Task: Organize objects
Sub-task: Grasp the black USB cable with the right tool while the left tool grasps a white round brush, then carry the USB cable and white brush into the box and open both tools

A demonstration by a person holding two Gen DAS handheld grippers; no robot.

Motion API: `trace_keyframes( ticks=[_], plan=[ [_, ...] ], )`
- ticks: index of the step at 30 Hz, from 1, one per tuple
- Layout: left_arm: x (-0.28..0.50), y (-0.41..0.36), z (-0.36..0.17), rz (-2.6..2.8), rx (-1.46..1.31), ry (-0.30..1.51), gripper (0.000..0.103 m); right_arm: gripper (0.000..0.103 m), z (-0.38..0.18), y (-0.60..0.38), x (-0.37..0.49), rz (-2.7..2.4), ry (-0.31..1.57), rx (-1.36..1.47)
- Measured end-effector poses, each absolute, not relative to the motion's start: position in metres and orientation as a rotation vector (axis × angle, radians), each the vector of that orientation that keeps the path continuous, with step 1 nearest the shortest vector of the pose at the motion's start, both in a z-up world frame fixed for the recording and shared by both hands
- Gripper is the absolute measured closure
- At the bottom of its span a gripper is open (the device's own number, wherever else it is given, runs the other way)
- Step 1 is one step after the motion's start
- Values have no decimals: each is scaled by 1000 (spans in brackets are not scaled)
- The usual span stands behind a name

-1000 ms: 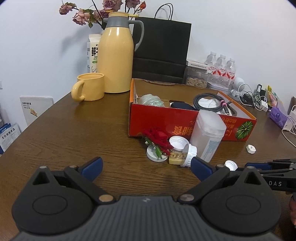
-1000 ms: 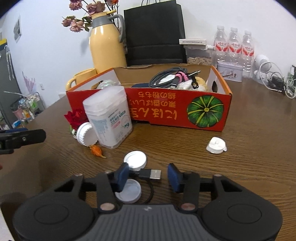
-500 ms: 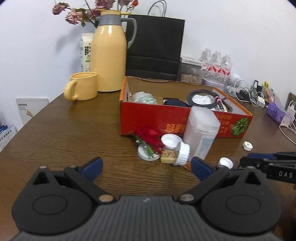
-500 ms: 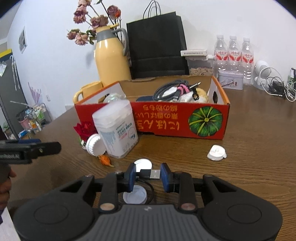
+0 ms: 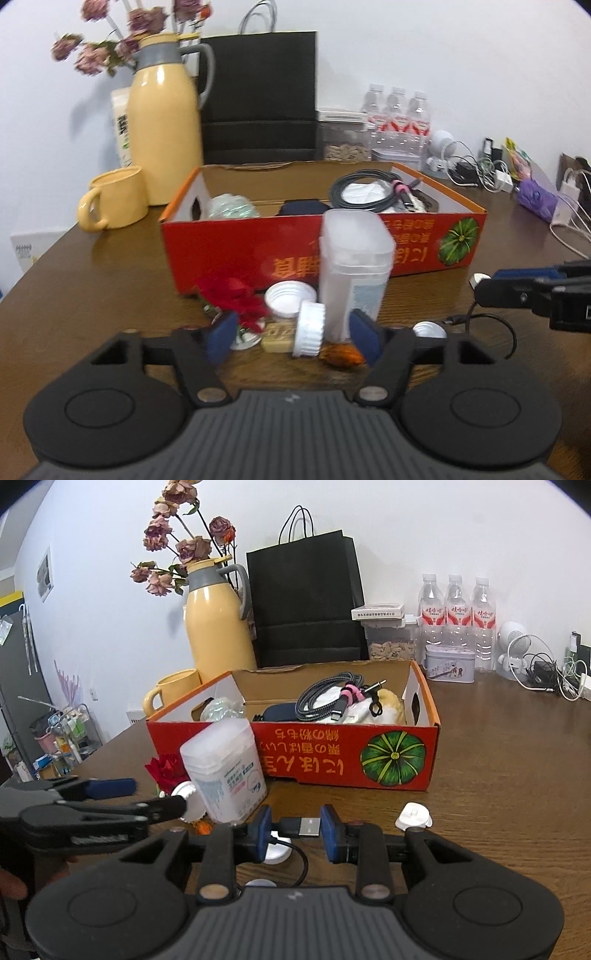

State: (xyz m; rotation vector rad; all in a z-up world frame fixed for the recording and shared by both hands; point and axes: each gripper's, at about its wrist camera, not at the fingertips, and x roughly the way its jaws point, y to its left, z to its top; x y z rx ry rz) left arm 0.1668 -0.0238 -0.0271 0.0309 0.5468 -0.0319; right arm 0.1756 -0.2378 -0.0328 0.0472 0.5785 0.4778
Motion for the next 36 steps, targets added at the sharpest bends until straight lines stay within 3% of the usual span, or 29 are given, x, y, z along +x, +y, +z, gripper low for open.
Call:
trace_keyframes(
  ticks=[2,4,22,36],
  plan=[
    [171,-27,-30,-36,47,554,70,76,-32,-237,176,476,577,47],
    [175,-26,-33,-36,42,578,86,76,-31,-237,176,477,576,47],
    [159,-16,11,-61,46,409,87,76,-14,-238,192,460,512,49],
    [233,-5,73,-28,-12,241,87,75,50,-192,263,484,344,45]
  ],
)
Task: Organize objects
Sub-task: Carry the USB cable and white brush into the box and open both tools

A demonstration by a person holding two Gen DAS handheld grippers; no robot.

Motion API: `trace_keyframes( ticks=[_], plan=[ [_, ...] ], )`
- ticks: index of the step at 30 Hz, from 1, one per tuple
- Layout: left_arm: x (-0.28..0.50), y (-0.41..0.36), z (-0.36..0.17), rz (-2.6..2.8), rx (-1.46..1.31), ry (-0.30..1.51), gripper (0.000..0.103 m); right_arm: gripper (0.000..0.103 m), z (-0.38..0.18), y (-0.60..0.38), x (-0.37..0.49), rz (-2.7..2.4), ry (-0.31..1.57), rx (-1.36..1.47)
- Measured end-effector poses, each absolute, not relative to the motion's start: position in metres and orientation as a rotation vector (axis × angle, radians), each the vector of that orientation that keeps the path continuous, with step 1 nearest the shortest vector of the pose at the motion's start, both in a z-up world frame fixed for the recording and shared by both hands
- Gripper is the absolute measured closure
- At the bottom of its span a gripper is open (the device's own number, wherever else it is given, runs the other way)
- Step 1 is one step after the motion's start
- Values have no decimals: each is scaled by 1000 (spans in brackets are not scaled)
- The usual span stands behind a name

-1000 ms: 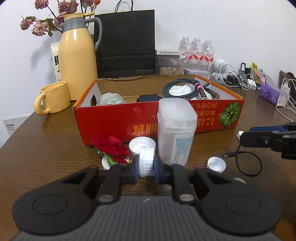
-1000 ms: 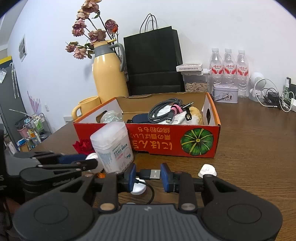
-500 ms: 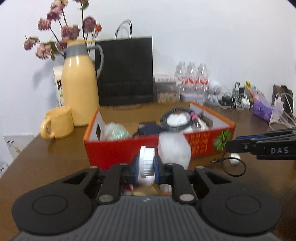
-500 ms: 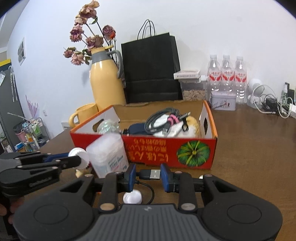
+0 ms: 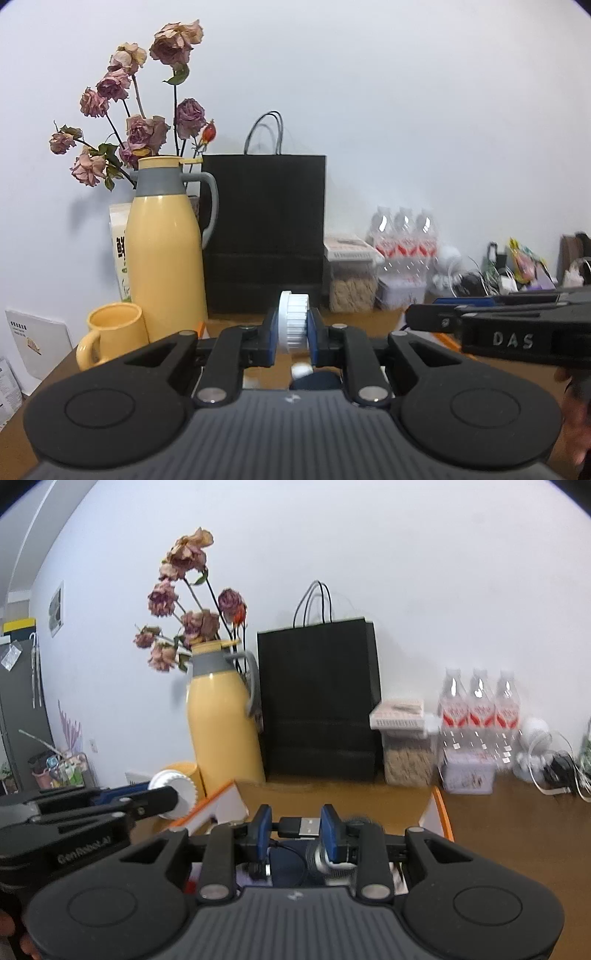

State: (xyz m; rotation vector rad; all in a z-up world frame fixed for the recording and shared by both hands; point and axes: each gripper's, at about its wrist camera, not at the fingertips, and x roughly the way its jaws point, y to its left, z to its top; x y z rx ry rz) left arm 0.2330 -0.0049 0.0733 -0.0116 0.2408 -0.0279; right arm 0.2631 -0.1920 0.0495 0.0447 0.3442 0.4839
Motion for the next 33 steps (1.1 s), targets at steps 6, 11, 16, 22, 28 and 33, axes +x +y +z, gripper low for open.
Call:
trace_keyframes(
  ticks=[6,11,16,22,28,33],
  plan=[
    [283,2,71,13,-50,255,86,76,50,-169,304,477,331,48],
    [310,9,54,24,-54,293,87,76,26,-166,326,473,369,45],
    [323,12,41,29,-45,336,87,76,8,-171,344,461,433,53],
    [323,10,34,27,-31,357,86,75,1,-169,345,455,449,37],
    [323,11,35,40,-41,352,25,59,2,-170,345,429,458,29],
    [327,24,36,123,-104,349,0,0,3,-179,348,360,457,59]
  ],
)
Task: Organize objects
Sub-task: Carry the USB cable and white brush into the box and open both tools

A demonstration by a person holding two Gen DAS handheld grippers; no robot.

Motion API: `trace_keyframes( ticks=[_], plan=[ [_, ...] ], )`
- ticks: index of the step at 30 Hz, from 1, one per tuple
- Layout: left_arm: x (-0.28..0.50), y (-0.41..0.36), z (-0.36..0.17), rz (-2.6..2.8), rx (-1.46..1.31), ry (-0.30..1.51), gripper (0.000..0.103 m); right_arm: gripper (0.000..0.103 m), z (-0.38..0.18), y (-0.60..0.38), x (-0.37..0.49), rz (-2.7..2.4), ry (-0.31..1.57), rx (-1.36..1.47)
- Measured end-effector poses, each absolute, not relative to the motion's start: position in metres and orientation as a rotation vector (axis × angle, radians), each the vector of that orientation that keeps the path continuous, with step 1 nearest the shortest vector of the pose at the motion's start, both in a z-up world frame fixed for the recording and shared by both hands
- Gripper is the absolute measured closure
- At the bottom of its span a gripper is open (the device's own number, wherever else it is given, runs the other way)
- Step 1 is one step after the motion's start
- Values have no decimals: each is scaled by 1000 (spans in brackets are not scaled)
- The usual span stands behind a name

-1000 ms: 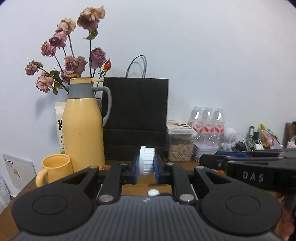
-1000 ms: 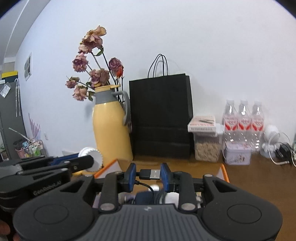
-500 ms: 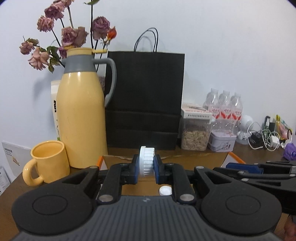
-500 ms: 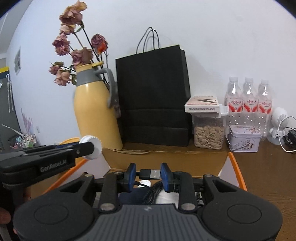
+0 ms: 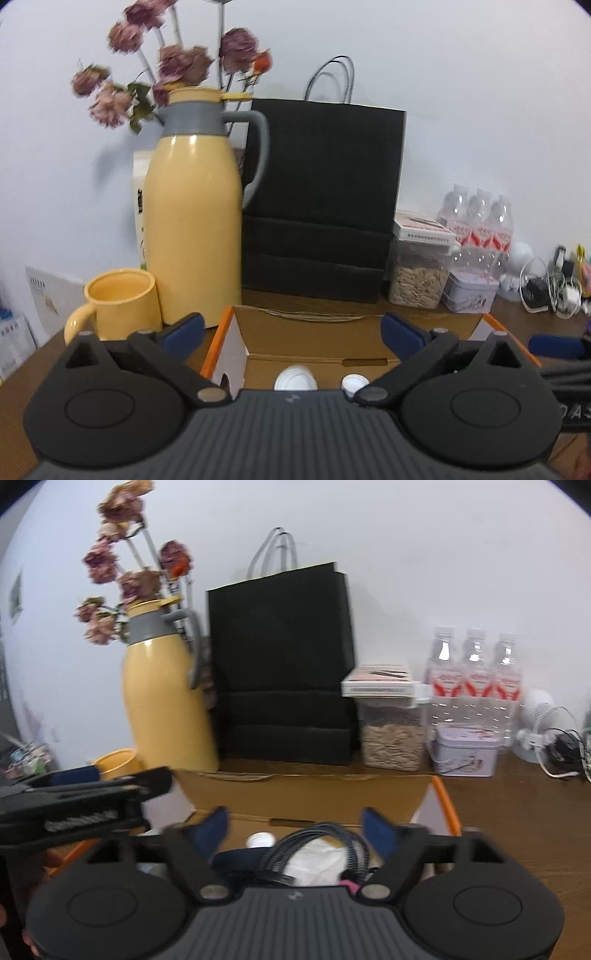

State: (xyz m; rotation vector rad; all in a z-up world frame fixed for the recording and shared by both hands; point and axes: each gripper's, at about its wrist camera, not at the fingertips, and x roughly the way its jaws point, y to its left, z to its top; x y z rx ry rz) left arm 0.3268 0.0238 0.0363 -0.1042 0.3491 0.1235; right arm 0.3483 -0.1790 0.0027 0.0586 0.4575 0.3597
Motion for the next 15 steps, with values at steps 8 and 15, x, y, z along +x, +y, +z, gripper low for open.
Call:
trace_keyframes(
  ticks=[8,15],
  plan=[
    [327,22,36,114,-97,359,0,0,2,-179,350,366,465,58],
    [327,22,36,115,-96,358,0,0,3,-179,349,366,463,59]
  ],
)
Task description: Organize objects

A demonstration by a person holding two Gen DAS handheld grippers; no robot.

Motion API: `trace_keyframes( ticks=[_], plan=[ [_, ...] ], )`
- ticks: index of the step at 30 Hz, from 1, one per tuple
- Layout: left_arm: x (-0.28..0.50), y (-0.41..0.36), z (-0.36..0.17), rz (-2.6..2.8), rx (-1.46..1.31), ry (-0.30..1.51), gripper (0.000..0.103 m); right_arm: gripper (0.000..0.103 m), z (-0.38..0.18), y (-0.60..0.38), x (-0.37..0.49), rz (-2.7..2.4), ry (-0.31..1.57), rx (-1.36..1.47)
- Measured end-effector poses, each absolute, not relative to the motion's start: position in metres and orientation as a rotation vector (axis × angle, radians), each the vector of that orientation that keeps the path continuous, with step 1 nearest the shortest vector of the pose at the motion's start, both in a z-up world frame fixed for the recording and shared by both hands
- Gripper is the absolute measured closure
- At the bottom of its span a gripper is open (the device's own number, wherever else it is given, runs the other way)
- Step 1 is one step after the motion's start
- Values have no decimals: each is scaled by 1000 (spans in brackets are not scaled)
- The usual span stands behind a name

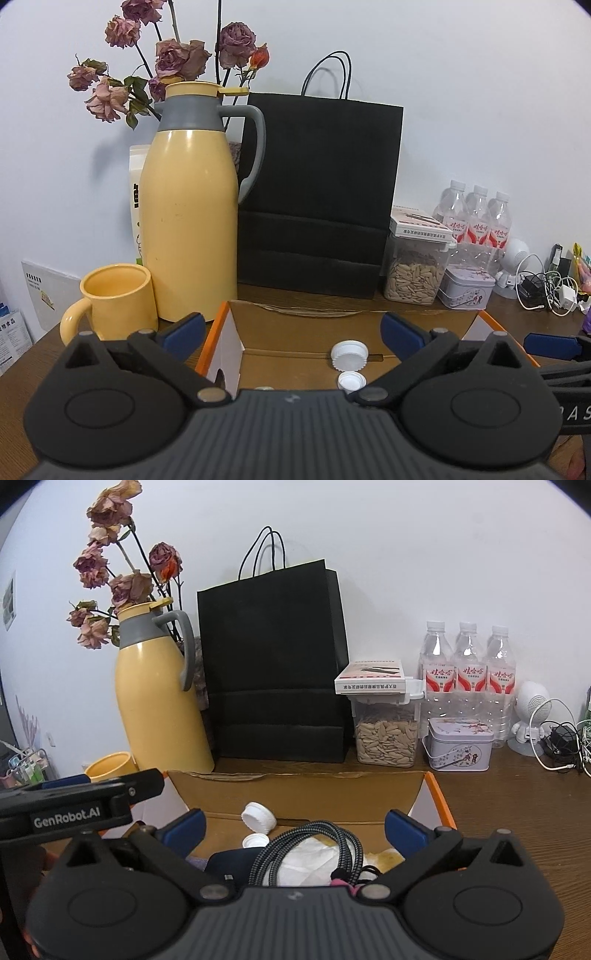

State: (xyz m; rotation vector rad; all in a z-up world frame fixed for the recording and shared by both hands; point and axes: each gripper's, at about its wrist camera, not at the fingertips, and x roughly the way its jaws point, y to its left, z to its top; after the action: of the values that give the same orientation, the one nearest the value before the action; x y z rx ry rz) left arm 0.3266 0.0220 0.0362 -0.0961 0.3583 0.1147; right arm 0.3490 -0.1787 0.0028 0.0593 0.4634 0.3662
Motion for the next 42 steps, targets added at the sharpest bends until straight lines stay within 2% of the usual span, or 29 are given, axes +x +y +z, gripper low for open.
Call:
trace_keyframes(
  ticks=[19,29,42],
  plan=[
    [312,21,48,90,-111,325,0,0,15,-183,335,379,425,54],
    [284,13,59,72,-113,287,0,0,25,-195,313,363,391,47],
    [226,21,58,58,-131,329,0,0,31,-210,252,352,371,0]
  ],
)
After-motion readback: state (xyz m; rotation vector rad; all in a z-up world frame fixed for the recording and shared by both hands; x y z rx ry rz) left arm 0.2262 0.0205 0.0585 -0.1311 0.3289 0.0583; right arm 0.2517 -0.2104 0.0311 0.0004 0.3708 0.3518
